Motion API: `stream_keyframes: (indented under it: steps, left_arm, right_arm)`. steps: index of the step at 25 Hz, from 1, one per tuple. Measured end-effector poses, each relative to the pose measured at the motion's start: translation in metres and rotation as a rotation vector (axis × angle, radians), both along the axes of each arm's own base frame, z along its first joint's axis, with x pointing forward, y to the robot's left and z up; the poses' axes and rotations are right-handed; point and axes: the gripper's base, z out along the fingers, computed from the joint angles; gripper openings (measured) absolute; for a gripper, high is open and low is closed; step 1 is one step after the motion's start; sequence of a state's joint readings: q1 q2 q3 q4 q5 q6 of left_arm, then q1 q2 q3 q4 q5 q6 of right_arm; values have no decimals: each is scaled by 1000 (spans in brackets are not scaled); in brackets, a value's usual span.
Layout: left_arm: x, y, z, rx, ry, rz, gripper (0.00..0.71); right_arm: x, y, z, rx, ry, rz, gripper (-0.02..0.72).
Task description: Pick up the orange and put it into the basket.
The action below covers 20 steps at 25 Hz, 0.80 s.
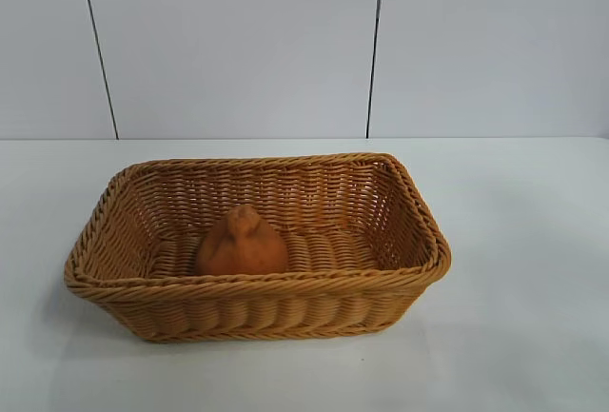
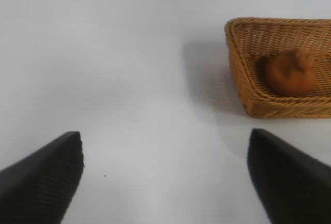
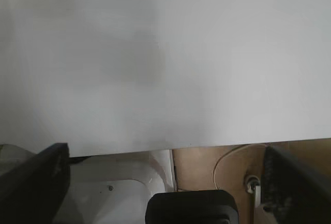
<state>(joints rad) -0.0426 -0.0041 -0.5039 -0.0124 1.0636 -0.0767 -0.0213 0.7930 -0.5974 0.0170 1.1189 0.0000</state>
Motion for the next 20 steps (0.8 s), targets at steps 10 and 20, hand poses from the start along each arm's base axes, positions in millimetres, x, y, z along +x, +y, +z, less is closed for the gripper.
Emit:
stream_keyframes:
  steps: [10,20]
  left_arm:
    - [0,0,0,0,0,0,615]
    - [0,0,0,0,0,0,615]
  right_arm:
    - [-68,2,13,-25,-490,32,694]
    - [-103,3,17,-35,-714,33,694]
